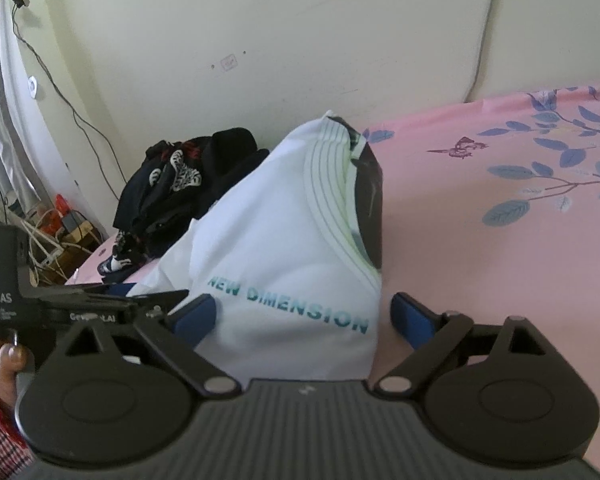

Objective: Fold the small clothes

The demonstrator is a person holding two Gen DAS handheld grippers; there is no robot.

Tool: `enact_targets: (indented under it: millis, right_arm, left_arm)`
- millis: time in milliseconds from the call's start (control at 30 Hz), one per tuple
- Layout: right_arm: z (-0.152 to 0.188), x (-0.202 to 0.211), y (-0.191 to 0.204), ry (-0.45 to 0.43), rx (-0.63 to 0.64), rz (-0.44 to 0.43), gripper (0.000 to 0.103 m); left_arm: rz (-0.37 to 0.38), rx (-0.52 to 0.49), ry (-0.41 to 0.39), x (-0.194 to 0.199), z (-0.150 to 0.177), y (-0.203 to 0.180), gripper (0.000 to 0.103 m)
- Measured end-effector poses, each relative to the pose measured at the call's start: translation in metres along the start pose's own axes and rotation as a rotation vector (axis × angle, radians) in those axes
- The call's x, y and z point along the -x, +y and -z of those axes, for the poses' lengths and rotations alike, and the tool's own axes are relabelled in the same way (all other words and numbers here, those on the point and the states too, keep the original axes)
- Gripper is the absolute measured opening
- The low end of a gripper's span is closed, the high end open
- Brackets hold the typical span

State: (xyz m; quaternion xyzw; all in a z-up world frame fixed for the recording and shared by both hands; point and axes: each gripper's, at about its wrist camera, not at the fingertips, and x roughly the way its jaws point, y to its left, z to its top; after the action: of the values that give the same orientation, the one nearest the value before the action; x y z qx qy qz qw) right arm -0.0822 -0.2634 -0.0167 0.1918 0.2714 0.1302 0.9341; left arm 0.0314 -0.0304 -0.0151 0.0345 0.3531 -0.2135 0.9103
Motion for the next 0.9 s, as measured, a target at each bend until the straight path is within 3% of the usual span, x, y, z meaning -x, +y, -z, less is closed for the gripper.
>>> enact_targets:
  millis: [900]
  right_arm:
    - [0.011, 0.016, -0.003, -0.022, -0.03, 0.006, 0.087]
  left_arm:
    - [0.011, 0.005, -0.008, 0.001, 0.001, 0.001, 0.103]
